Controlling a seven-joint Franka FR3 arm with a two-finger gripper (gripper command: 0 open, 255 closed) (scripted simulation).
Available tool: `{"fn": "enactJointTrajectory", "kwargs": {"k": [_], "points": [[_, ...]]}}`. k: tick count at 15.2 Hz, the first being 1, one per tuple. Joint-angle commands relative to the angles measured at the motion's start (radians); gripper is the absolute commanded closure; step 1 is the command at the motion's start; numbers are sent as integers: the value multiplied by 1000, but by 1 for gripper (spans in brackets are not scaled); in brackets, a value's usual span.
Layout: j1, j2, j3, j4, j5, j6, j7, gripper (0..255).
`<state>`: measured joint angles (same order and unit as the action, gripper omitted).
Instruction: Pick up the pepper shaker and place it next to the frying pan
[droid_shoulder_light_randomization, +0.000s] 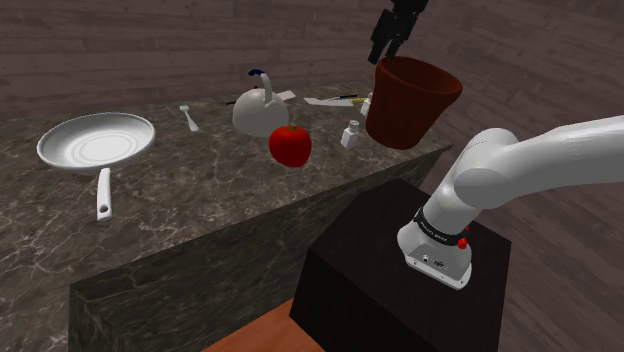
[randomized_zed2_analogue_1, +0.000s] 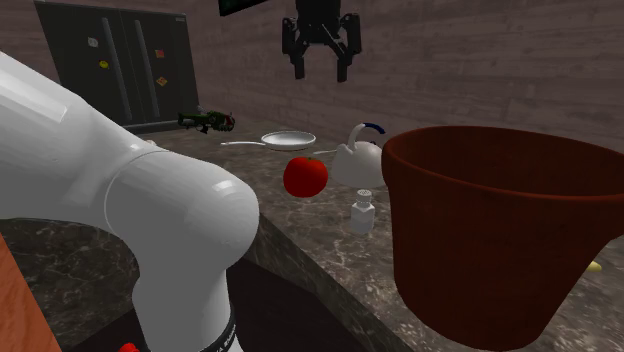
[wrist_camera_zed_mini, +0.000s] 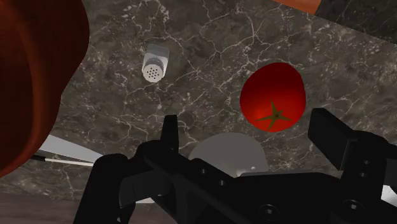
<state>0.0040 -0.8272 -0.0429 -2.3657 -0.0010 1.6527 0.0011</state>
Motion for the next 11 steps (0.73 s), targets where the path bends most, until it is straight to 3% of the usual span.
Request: {"fn": "enactJointTrajectory", "kwargs": {"k": [1,11], "points": [[0,0,0,0,0,0,0,0],[-22,90,-88,-243,-97,307,-139,0]]}}
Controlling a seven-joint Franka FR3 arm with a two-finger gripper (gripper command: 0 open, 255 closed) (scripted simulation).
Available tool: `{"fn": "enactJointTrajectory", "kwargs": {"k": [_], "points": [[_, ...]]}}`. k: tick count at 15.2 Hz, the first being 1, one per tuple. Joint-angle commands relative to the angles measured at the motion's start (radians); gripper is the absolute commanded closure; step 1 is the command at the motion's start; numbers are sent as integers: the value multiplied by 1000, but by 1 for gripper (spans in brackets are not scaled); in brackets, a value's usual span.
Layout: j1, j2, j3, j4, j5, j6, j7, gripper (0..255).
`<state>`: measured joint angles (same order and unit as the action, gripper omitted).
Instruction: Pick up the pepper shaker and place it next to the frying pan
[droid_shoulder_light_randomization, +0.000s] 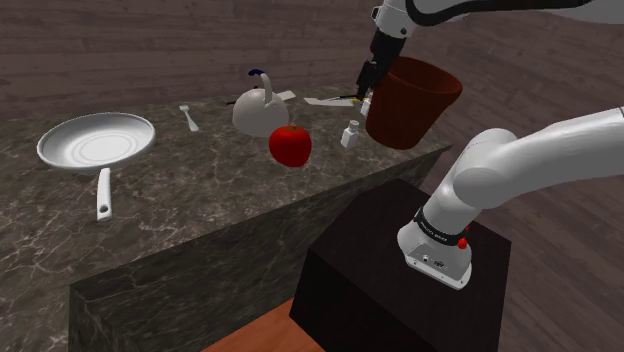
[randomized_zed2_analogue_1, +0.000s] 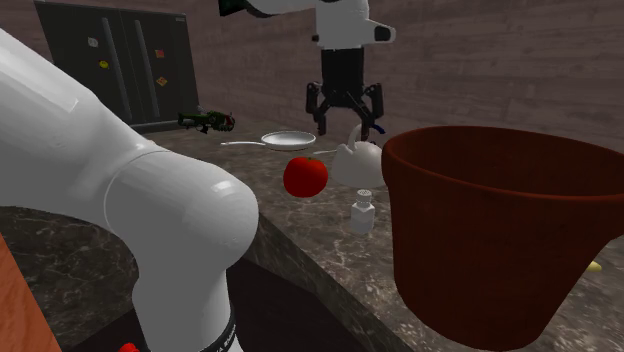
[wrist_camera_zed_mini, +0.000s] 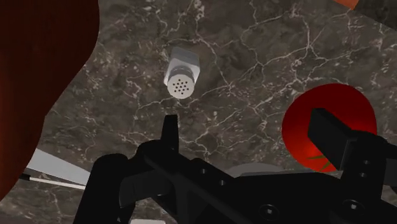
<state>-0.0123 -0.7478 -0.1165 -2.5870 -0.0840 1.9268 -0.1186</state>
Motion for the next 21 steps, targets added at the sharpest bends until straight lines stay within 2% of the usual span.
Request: {"fn": "enactJointTrajectory", "kwargs": {"k": [1,7,15,21], "points": [[-9,29,-24,-39,-24,67,-33,0],[-30,181,-86,-118,-86,286,-111,0],[-32,264,-103,-171,-96,422,-112,0],[-32,264,-103,-171,-96,422,-112,0]]}}
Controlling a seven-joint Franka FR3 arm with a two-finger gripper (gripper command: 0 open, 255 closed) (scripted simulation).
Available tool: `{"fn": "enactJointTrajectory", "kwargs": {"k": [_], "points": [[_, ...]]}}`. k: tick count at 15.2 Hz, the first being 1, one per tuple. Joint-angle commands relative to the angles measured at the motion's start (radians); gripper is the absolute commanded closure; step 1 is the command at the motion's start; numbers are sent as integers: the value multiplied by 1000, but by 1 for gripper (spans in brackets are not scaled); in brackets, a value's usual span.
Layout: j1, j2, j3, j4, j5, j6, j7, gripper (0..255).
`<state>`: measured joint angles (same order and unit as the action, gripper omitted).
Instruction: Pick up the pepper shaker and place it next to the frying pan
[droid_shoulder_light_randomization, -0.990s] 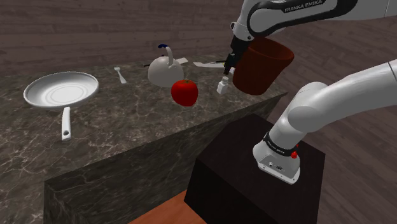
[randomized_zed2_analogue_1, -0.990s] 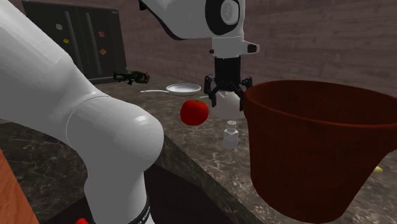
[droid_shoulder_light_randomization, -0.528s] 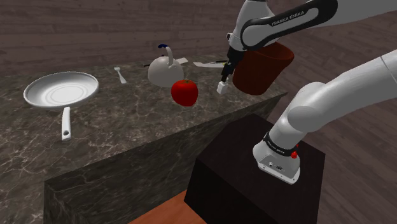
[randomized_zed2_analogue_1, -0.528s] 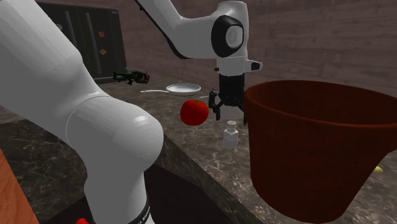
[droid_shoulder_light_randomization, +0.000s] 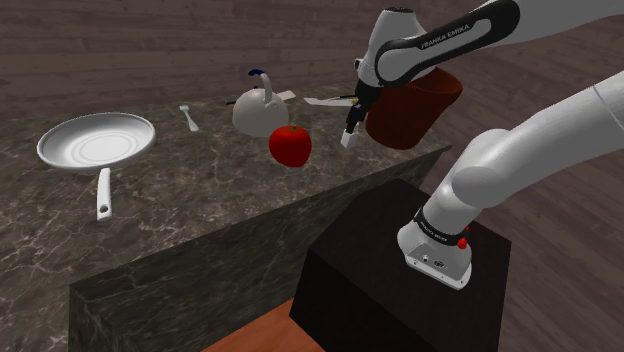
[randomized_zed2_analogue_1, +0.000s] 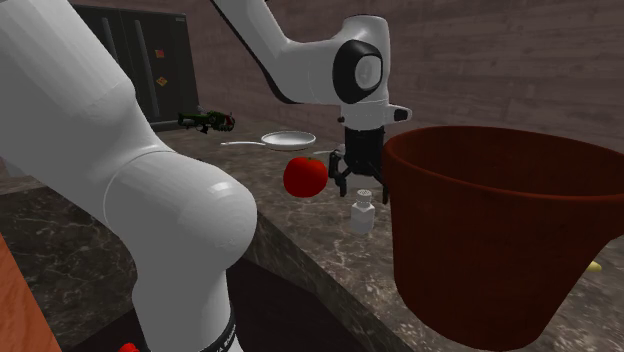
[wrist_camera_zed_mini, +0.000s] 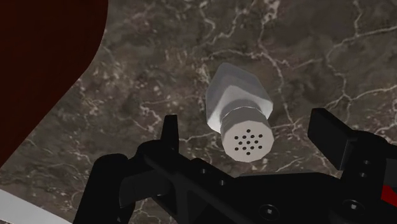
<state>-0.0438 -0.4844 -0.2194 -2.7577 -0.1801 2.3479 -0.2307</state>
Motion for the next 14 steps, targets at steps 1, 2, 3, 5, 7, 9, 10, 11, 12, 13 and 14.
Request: {"fn": "enactJointTrajectory", "kwargs": {"k": [1,2,3,5,7,9,10,11,12,13,14], "points": [[0,0,0,0,0,1,0,0],[0,0,0,0,0,0,0,0],[0,0,0,0,0,0,0,255],[0,0,0,0,0,0,0,255],[0,0,0,0,0,0,0,255],[0,0,0,0,0,0,0,255],[0,0,0,0,0,0,0,255],[0,0,0,0,0,0,0,255],[0,0,0,0,0,1,0,255],[0,-10,2,7,1,-17,0,255],[0,-20,3,14,2,-34,-1,255]]}}
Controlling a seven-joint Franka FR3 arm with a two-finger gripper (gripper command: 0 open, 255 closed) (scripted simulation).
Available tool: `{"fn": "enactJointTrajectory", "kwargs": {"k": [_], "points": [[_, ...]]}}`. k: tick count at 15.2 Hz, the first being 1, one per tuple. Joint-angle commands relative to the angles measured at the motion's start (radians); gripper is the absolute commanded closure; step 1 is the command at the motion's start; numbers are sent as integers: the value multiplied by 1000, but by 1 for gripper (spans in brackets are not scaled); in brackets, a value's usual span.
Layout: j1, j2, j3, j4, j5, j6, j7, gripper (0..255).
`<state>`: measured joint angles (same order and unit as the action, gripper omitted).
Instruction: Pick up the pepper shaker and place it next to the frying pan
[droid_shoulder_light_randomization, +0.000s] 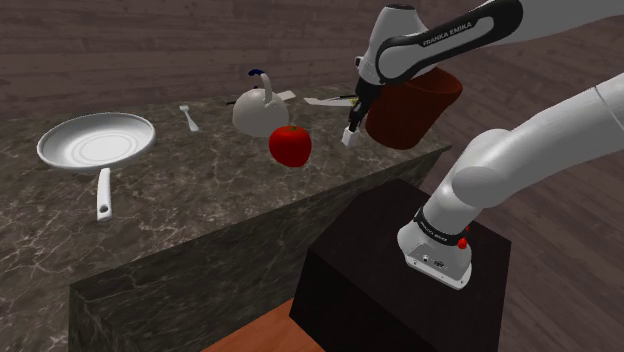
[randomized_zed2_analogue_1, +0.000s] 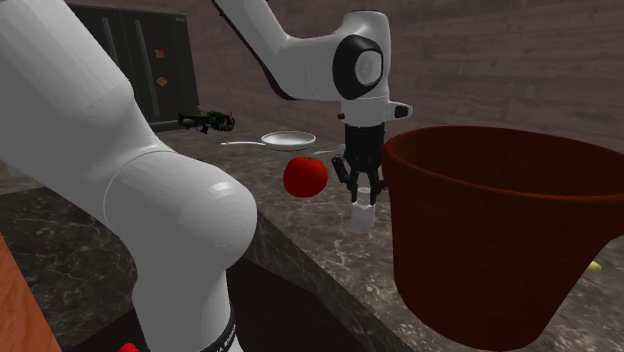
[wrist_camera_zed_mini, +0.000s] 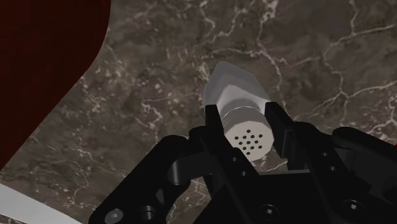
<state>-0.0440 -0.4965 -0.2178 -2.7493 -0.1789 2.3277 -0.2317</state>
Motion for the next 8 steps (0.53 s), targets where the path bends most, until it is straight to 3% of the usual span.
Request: {"fn": "enactJointTrajectory", "kwargs": {"k": [1,8], "points": [[1,-17,3,14,2,-31,0,255],[3,-74,15,74,11,-147,-4,255]]}}
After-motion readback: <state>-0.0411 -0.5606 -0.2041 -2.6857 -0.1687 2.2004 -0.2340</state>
